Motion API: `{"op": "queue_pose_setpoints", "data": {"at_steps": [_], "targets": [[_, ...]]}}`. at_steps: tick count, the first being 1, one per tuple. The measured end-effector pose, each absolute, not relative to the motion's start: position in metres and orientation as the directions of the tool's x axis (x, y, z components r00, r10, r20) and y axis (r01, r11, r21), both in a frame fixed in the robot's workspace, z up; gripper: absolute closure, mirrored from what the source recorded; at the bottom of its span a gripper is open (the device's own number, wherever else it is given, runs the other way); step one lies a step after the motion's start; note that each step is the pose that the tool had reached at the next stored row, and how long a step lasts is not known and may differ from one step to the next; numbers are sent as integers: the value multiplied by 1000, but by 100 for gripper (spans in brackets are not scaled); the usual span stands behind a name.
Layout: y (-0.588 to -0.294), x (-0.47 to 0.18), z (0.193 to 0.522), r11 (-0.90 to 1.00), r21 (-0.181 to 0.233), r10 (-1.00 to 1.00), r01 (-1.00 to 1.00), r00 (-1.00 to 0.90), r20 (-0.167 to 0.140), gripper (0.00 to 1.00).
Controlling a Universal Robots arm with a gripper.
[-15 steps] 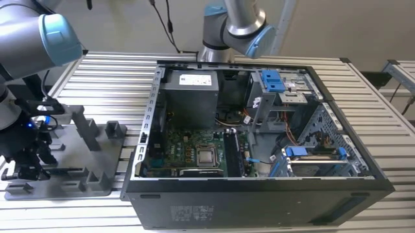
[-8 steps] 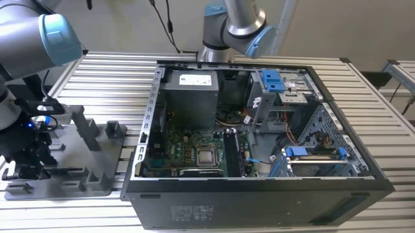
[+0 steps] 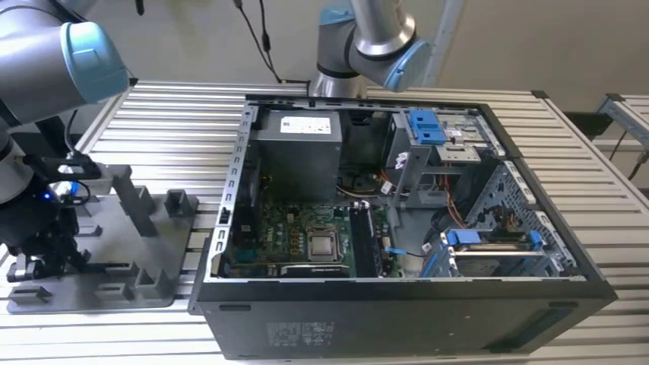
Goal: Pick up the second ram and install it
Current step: 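Pick up the second ram and move it above second insertion slot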
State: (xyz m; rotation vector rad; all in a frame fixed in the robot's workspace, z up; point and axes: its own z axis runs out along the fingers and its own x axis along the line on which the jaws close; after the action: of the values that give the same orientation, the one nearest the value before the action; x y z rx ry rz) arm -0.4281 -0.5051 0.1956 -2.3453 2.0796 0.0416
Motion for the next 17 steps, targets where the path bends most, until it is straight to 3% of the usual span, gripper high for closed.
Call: {"op": "queue_pose_setpoints", "data": {"at_steps": [3, 17], "targets": [[-505, -428, 196, -120, 12, -993, -993, 119, -24, 86], [-505, -428, 196, -120, 12, -993, -993, 119, -24, 86]]}}
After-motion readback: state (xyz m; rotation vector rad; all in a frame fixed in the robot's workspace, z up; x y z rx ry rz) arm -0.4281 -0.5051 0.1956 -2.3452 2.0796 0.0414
